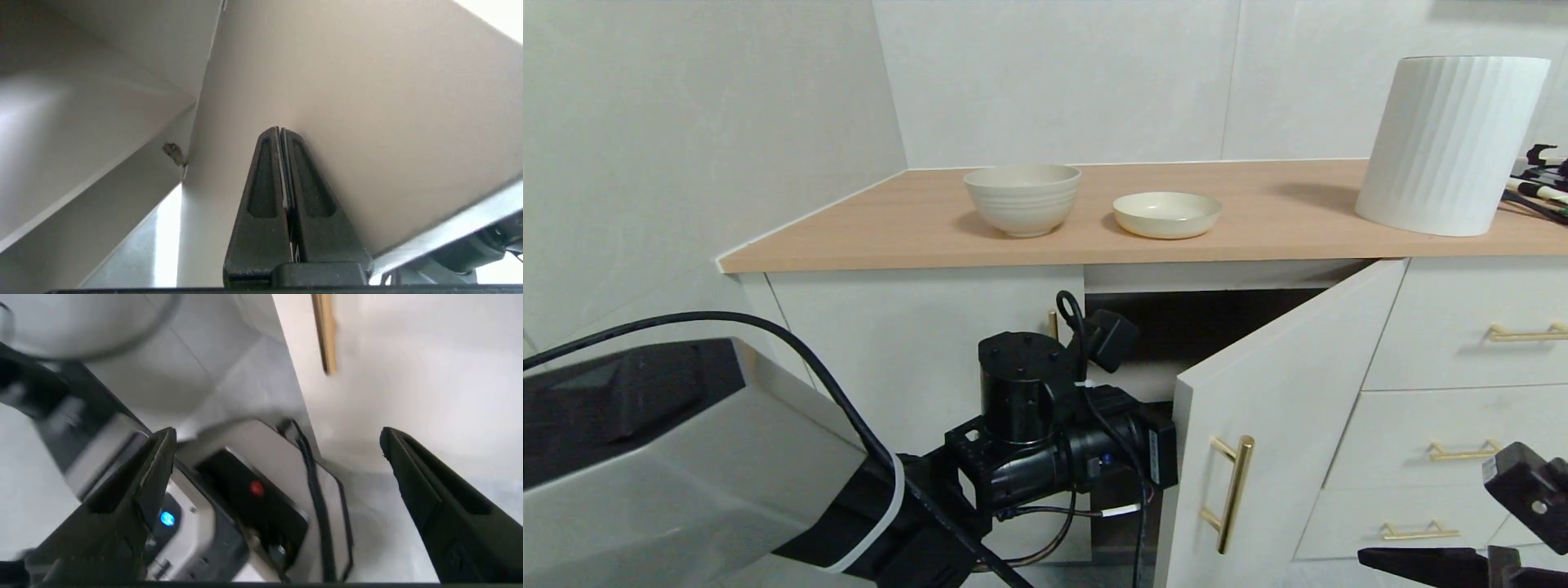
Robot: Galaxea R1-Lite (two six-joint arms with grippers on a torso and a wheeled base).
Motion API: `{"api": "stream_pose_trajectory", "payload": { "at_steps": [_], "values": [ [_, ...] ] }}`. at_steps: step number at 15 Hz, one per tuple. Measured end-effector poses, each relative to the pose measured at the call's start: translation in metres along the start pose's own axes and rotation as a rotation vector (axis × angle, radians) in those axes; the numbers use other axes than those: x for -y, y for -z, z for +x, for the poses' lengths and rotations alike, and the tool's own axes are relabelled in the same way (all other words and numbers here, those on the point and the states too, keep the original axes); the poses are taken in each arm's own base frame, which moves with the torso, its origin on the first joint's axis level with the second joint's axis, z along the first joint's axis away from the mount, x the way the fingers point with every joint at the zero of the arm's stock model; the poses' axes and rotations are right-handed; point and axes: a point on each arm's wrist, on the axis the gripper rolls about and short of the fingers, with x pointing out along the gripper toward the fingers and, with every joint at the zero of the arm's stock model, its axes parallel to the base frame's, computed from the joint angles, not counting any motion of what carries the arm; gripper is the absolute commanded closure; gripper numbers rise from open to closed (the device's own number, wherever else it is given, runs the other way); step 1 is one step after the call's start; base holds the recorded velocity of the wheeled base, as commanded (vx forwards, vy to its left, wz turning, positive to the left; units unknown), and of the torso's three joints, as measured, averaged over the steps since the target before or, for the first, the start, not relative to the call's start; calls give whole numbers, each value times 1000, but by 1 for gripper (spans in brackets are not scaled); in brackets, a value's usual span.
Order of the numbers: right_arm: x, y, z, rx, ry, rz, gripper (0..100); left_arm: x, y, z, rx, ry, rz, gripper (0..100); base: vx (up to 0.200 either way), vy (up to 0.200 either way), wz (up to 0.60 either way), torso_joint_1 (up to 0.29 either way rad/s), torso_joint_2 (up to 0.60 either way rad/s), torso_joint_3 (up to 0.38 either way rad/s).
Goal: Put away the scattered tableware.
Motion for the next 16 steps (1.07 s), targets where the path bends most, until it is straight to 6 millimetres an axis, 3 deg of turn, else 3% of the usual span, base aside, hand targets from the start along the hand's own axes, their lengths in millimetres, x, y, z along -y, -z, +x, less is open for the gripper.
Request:
{"api": "stream_pose_trajectory", "payload": {
  "at_steps": [5,8,14,16],
  "values": [
    [-1,-4,-4,36,-4,31,0,3,5,3,-23,12,-4,100,-200,0,0,1,3,4],
    [-1,-4,-5,38,-4,31,0,0,2,9,-28,7,-7,100,0,0,0,0,0,0],
    [-1,-4,-5,40,-4,31,0,-9,-6,42,-61,-12,-21,100,0,0,0,0,0,0],
    [-1,-4,-5,41,-4,30,0,-8,-9,47,-58,-6,-18,100,-200,0,0,0,0,2]
  ]
}}
